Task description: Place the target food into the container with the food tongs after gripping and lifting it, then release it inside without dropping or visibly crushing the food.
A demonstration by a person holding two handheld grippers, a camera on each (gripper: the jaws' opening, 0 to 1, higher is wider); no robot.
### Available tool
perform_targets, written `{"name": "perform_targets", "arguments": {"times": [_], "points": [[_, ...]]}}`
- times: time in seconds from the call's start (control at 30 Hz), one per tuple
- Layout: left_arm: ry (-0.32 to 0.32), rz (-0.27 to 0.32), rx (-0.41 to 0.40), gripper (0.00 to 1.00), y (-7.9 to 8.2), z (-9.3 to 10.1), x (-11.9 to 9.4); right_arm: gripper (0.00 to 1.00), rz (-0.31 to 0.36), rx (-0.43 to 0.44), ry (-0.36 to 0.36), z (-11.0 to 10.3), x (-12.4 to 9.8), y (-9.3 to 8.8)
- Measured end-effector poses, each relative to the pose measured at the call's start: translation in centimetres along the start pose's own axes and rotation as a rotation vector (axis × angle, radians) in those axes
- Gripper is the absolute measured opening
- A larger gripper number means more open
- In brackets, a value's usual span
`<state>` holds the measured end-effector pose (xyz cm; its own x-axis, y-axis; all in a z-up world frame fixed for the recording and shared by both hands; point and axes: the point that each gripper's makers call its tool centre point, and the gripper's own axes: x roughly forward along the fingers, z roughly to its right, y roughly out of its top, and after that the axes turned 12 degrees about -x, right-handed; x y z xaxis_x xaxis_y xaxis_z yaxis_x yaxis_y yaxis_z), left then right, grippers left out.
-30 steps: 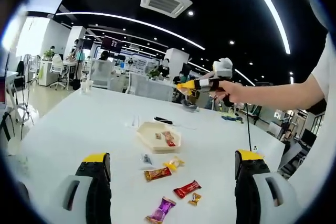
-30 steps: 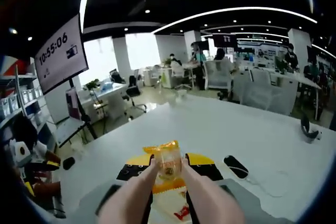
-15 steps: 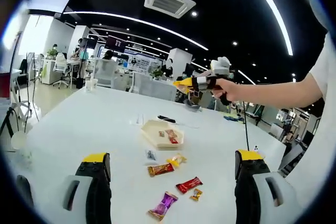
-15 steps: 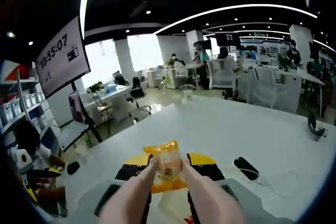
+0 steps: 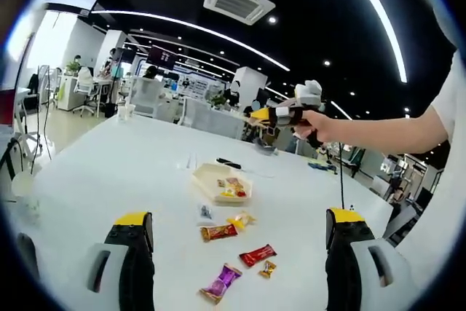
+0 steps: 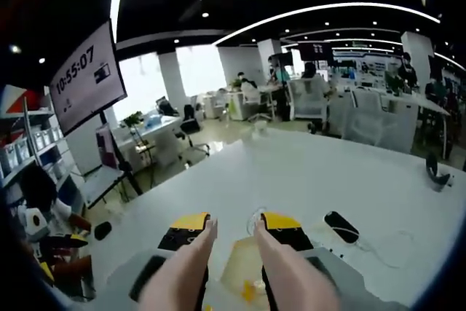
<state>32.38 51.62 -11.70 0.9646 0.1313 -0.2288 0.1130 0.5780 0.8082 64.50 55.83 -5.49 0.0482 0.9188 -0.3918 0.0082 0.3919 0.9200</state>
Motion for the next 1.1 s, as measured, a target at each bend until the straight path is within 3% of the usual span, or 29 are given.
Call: {"name": "perform_targets", "arguments": {"times": [0.5,1.1], "points": [[-0.035,-0.013,0.009,0.99,-0.1,1.1,1.2,0.27,0.046,0.044,-0.055,1.6,-2.9,0.4],[-0.057,-0.028,0.01,0.99,-0.5,1.8,1.4,0.27,0.024,0.064,-0.083,2.2,-5.0,-1.4]]}}
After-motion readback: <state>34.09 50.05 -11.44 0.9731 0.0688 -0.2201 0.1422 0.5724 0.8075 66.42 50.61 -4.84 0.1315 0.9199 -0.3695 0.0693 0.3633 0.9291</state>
